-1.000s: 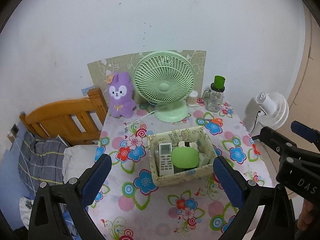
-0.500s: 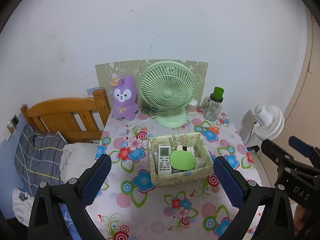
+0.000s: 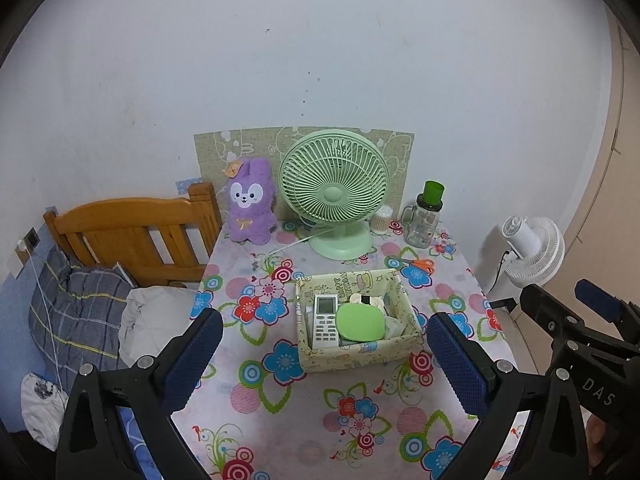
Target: Organize rigid objects
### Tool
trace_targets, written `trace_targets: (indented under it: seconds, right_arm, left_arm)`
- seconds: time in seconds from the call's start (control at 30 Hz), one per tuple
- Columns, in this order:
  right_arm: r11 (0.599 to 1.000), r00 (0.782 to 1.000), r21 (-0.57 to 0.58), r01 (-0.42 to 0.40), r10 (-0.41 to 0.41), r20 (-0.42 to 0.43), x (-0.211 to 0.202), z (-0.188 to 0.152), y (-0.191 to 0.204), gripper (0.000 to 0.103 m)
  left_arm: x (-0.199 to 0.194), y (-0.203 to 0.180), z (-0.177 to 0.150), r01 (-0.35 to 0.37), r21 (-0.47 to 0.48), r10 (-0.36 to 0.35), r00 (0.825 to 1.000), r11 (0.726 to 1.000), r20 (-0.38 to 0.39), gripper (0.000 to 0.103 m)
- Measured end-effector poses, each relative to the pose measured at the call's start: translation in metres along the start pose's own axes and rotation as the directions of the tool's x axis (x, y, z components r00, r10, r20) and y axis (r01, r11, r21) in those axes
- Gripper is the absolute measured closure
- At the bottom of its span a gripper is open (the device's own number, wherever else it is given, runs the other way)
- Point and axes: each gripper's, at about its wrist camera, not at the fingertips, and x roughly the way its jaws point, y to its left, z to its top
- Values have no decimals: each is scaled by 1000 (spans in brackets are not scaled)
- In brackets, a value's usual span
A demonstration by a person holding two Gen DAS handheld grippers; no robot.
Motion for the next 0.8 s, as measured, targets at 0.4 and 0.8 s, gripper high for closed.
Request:
trace_targets:
  seconds: [0.4, 0.8]
  right_arm:
    - [1000, 1000, -4, 20, -20, -7, 1, 0, -1, 13]
    - [1000, 1000, -9, 17, -17, -7, 1, 0, 1, 13]
  left_arm:
    - [3, -3, 0, 14, -4, -14, 1000, 1000, -14, 0]
    - [4, -4, 0, 23, -1, -24, 1000, 1000, -19, 0]
